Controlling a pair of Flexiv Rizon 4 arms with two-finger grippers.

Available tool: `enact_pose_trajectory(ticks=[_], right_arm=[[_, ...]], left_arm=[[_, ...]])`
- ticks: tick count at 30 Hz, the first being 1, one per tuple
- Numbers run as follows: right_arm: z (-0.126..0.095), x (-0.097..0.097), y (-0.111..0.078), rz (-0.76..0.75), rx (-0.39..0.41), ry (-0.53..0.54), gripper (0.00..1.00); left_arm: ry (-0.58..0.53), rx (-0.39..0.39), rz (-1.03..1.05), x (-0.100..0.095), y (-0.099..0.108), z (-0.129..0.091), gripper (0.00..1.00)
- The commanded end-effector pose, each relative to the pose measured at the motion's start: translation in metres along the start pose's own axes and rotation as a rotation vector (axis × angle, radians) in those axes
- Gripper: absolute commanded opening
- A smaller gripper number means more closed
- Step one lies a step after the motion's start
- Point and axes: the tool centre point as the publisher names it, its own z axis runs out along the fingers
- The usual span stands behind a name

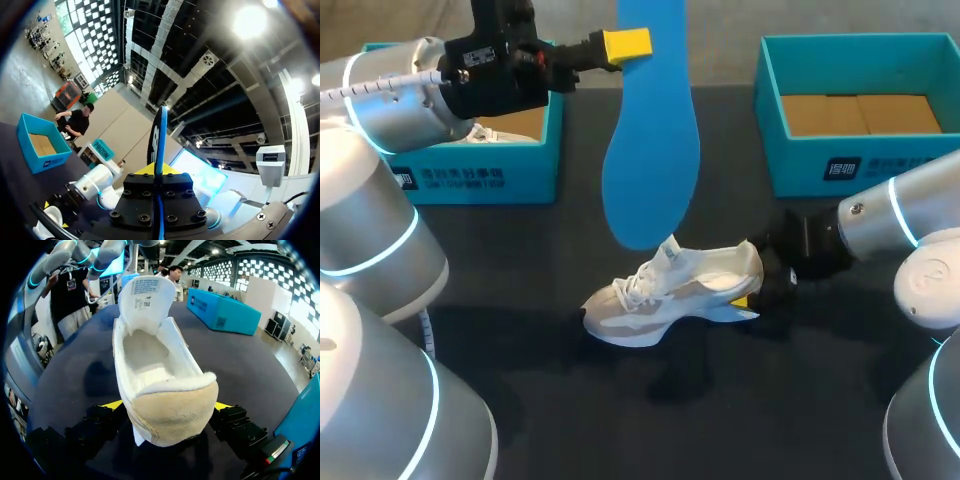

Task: Take the shoe out of the shoebox, open the shoe tongue, remove and reinsert the insole, then place the shoe into the shoebox

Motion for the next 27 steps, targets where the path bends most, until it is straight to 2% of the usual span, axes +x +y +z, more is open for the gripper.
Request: enact_pose_trajectory(ticks=[1,7,9,16,20,27], right_arm=[[-0.013,0.008,0.006,0.013,0.073,-0.029,1.00],[-0.025,0.007,0.013,0.028,0.129,-0.055,1.00],[-0.027,0.007,0.017,0.024,0.183,-0.046,1.00],[-0.036,0.005,0.028,0.035,0.267,-0.034,1.00],[-0.041,0.005,0.036,0.023,0.364,-0.020,1.00],[-0.053,0.002,0.043,0.025,0.449,-0.032,1.00]], left_arm=[[0.001,0.002,0.000,-0.001,0.000,0.001,0.00],[0.001,0.002,0.000,-0.001,0.000,0.001,0.00],[0.001,0.002,0.000,-0.001,0.000,0.001,0.00],[0.001,0.002,0.000,-0.001,0.000,0.001,0.00],[0.001,0.002,0.000,-0.001,0.000,0.001,0.00],[0.001,0.002,0.000,-0.001,0.000,0.001,0.00]])
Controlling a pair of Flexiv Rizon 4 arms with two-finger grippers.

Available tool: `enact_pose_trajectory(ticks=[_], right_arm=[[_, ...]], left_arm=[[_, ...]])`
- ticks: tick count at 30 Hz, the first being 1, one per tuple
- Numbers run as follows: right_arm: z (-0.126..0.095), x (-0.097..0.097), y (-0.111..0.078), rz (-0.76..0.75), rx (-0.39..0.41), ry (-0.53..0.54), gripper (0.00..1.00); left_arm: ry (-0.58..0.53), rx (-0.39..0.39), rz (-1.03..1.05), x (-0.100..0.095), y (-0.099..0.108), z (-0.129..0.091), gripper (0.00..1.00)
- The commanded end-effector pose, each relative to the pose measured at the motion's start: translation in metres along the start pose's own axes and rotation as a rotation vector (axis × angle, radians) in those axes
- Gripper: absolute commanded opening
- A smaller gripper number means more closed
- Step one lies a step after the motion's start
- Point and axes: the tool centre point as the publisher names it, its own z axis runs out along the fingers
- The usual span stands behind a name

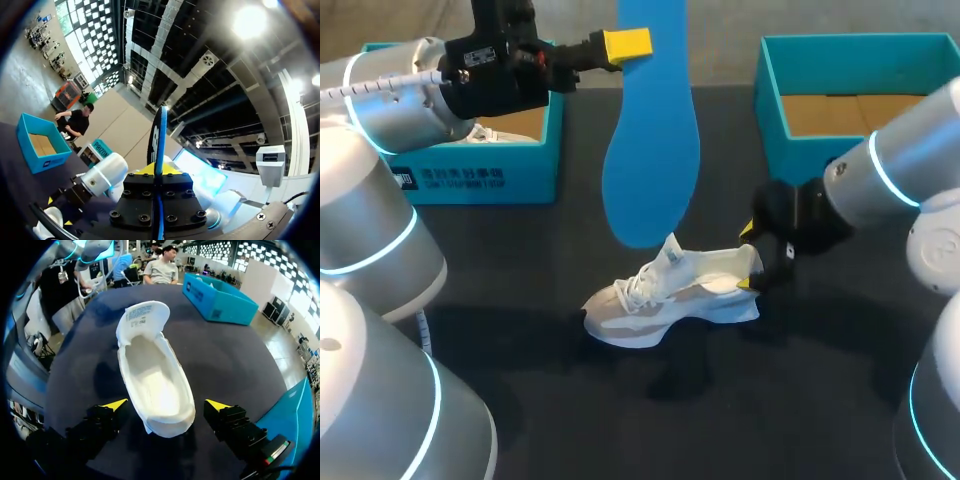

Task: Take the shoe out of the shoebox, open the shoe tongue, remove and reinsert the insole, then place the shoe into the shoebox

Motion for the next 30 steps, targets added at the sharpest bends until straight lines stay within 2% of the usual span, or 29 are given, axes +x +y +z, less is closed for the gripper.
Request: enact_pose_trajectory(ticks=[1,9,14,21,30], right_arm=[[-0.011,0.001,0.006,0.001,0.218,-0.001,1.00],[-0.023,-0.001,0.008,0.001,0.345,0.013,1.00],[-0.028,0.001,0.009,-0.006,0.390,0.022,1.00],[-0.033,0.001,0.009,-0.016,0.424,0.020,1.00],[-0.034,-0.003,0.005,-0.062,0.430,0.033,1.00]], left_arm=[[0.000,0.002,0.001,-0.001,0.000,0.001,0.00],[0.000,0.002,0.001,-0.001,0.000,0.001,0.00],[0.000,0.002,0.001,-0.001,0.000,0.001,0.00],[0.000,0.002,0.001,-0.001,0.000,0.001,0.00],[0.000,0.002,0.001,-0.001,0.000,0.001,0.00]])
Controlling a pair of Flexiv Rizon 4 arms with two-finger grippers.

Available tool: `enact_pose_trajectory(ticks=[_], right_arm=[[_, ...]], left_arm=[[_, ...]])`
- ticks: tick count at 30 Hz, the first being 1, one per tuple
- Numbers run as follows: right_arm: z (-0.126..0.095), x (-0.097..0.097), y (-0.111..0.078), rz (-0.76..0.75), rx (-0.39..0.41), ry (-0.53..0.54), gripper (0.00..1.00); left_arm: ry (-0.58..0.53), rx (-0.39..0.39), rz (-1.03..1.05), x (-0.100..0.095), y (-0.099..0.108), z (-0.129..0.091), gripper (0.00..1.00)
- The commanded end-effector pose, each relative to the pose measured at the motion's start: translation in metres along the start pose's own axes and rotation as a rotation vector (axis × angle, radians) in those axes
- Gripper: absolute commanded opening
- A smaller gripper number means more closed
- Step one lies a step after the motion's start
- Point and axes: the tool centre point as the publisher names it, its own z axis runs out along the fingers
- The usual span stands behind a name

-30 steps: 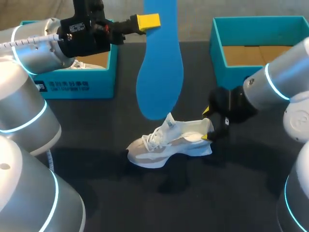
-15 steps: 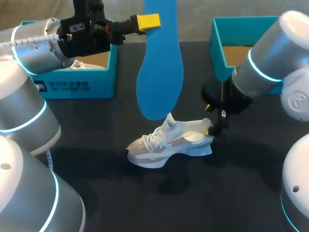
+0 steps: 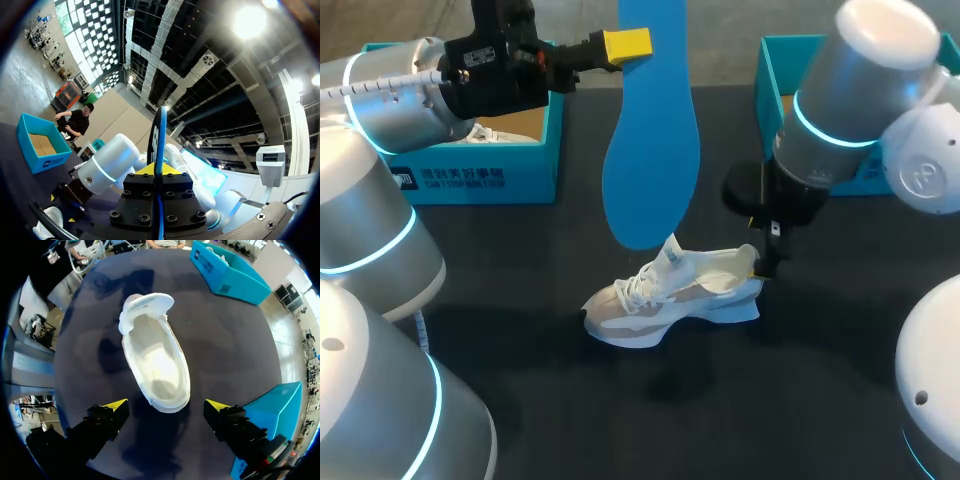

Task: Take the shoe out of the shoebox, open the shoe tongue, remove and reinsert the insole, then place the shoe into the shoebox

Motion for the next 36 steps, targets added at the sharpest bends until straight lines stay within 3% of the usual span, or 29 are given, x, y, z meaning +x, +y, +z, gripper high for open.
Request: enact_pose_trajectory(ticks=[1,30,36], right_arm=[[0.001,-0.003,0.002,-0.009,0.042,0.009,1.00],[0.002,-0.002,0.004,-0.022,0.045,0.008,1.00],[0.013,-0.012,0.019,-0.085,0.046,0.028,1.00]], left_arm=[[0.002,0.003,0.001,-0.001,0.000,0.001,0.00],[0.002,0.003,0.001,-0.001,0.000,0.001,0.00],[0.002,0.003,0.001,-0.001,0.000,0.001,0.00]])
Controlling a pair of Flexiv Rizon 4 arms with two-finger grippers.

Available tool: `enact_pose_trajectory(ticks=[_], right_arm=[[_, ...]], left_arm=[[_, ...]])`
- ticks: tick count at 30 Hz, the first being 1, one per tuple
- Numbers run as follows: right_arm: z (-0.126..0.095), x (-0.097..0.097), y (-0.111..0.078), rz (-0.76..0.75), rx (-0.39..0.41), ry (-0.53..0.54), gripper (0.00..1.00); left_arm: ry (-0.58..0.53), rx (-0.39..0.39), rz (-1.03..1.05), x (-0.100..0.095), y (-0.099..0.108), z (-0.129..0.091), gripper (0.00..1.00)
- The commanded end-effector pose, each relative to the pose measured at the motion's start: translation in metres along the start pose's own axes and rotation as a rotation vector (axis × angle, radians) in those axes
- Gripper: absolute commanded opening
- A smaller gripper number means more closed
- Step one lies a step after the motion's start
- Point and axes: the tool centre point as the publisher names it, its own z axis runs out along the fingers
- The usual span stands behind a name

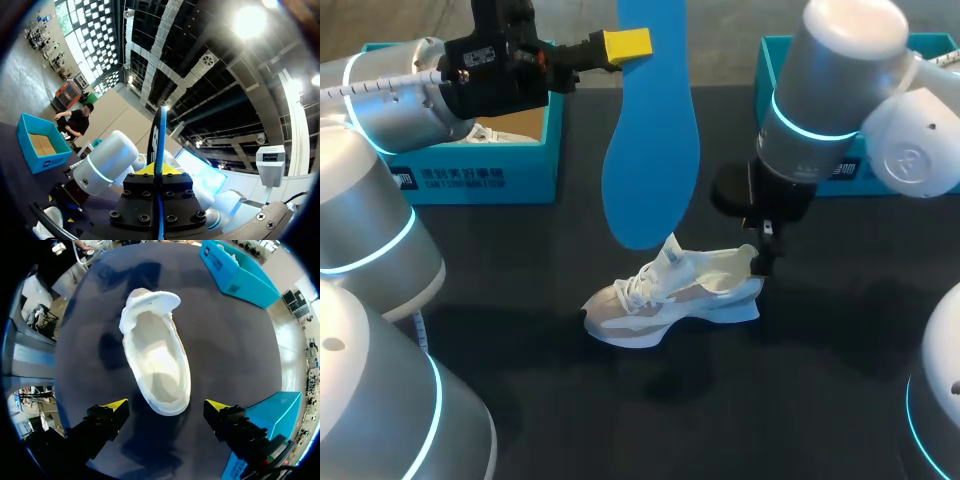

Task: Take the shoe out of the shoebox, open the shoe tongue, remove and reinsert the insole, then place the shoe into the shoebox

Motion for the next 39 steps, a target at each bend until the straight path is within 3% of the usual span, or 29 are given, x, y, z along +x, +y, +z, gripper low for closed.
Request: enact_pose_trajectory(ticks=[1,17,32,33,36,39], right_arm=[[0.011,-0.012,0.012,-0.023,0.008,0.016,1.00],[0.047,-0.041,0.044,-0.132,-0.005,0.048,1.00],[0.086,-0.038,0.043,-0.145,-0.002,0.115,1.00],[0.087,-0.037,0.042,-0.141,-0.001,0.118,0.94],[0.089,-0.035,0.042,-0.133,0.003,0.125,0.49],[0.091,-0.033,0.041,-0.126,0.018,0.131,0.27]], left_arm=[[0.002,0.002,0.001,-0.001,0.000,0.001,0.00],[0.002,0.002,0.001,-0.001,0.000,0.001,0.00],[0.002,0.002,0.001,-0.001,0.000,0.001,0.00],[0.002,0.002,0.001,-0.001,0.000,0.001,0.00],[0.002,0.002,0.001,-0.001,0.000,0.001,0.00],[0.002,0.002,0.001,-0.001,0.000,0.001,0.00]])
